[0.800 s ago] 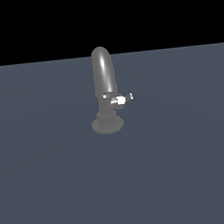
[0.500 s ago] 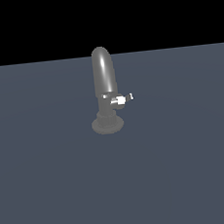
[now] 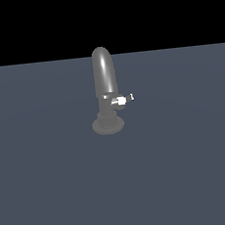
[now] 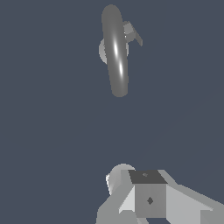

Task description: Turn on the faucet by rotating a designated handle.

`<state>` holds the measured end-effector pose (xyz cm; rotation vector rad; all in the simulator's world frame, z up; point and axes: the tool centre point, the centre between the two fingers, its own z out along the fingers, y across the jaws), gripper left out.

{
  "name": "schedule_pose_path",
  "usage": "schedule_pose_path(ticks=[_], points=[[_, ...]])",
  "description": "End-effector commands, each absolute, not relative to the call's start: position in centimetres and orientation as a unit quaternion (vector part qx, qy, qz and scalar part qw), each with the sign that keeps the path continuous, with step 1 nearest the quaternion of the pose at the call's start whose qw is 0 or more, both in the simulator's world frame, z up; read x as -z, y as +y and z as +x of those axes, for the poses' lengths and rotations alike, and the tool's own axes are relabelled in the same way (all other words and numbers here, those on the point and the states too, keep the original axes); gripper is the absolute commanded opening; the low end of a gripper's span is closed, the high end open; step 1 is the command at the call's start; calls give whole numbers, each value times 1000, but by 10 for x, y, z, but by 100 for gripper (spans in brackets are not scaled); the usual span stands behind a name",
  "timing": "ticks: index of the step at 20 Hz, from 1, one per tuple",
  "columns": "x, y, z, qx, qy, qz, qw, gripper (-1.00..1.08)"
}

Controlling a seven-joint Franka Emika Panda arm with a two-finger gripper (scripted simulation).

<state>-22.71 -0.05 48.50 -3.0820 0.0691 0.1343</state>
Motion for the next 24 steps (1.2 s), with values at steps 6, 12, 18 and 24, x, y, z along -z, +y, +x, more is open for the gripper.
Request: schedule_pose_path(ticks=[6,12,18,24], points=[[-483,7,-196,-94,65,-992,46,-100],[-479,13,-165,-142,105,-982,62,-100],[-472,15,-135,-190,146,-968,79,-100],[-461,16,-104,-239,187,-948,96,-100]])
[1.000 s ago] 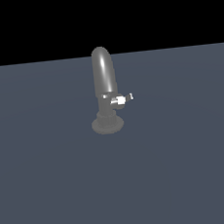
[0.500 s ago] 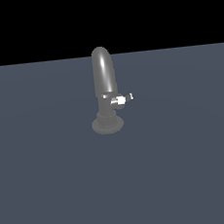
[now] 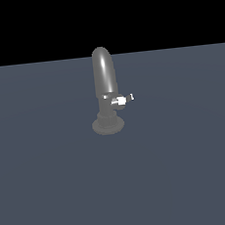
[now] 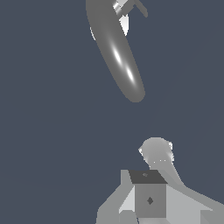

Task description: Turn on the faucet by rotating a designated handle.

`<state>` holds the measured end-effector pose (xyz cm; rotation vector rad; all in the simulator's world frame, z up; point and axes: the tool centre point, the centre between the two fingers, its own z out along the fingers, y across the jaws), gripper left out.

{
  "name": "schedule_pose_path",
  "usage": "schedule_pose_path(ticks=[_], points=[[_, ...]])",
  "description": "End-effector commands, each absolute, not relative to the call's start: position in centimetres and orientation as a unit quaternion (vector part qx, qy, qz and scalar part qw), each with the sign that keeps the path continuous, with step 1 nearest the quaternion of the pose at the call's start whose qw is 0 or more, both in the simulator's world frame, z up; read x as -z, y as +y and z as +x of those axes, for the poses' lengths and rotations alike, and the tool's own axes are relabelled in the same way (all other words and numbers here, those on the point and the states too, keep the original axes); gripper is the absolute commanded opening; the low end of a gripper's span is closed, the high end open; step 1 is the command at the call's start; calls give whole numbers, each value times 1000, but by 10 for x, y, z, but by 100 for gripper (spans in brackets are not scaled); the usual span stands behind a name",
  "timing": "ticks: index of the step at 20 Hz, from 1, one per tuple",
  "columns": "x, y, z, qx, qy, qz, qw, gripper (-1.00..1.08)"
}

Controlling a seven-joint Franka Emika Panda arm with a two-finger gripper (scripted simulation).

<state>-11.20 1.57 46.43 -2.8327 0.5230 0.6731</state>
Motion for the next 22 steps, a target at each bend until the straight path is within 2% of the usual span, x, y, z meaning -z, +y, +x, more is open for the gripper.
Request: schedule_pose_path(ticks=[1,22], points=[[-459,16,-99,-247,193,-944,98,-100],[-395,-1,-4,-412,332,-834,156,-100]])
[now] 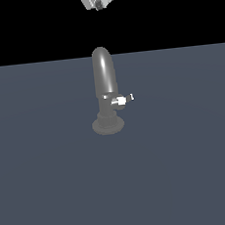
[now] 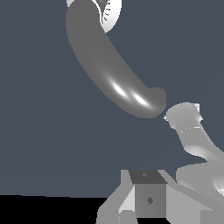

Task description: Turn on the faucet by rotating a designated handle.

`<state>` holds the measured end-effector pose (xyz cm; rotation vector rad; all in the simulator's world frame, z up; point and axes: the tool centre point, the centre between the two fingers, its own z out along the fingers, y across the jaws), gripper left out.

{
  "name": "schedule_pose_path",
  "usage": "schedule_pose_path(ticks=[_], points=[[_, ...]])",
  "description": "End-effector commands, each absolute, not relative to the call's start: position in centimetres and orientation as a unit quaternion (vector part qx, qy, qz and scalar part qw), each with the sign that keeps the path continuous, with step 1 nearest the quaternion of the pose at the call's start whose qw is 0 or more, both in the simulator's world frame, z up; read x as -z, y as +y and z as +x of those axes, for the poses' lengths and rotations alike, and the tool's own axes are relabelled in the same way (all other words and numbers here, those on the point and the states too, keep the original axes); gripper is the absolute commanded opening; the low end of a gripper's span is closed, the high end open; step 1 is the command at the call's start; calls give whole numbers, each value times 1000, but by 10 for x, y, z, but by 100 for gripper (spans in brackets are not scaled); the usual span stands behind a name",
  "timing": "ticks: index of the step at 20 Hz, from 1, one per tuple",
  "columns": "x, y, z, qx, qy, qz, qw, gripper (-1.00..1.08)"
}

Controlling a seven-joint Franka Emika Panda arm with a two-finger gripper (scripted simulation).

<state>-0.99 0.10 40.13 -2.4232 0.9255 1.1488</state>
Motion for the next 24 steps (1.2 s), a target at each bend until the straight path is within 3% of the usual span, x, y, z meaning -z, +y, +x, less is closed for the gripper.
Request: schedule_pose_path(ticks=[1,24], points=[[-391,-2,0,-420,339,-827,158,-100],[-281,-38,60,-574,471,-635,214,-100]])
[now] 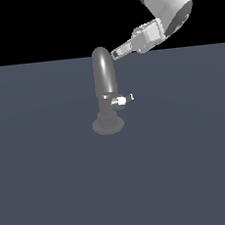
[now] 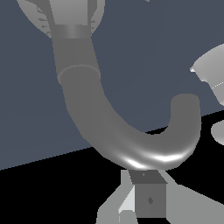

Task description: Turn on the faucet by rotating a designated handle.

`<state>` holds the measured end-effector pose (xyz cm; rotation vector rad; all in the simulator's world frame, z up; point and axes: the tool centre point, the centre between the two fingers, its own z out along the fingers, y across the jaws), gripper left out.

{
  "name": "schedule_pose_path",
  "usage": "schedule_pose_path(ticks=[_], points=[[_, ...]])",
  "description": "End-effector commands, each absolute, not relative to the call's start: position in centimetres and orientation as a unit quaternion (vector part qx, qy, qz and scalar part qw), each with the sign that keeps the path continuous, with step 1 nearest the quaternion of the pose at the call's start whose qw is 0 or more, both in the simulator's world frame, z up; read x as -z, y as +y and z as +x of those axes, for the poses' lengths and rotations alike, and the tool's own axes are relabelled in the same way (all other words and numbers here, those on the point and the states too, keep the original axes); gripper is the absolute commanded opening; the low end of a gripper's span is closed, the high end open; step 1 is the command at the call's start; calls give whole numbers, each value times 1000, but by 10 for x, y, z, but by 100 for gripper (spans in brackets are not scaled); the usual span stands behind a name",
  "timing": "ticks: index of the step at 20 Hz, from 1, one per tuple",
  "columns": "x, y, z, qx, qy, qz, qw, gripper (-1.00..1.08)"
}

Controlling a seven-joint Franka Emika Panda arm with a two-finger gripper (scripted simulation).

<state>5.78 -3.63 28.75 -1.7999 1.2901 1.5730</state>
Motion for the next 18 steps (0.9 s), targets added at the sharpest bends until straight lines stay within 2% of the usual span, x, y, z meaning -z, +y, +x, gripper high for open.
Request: schedule_pose_path(ticks=[1,18], points=[[-276,-40,61,-579,475,-626,216,-100],[-193,-59,65,-650,543,-473,242,-100]])
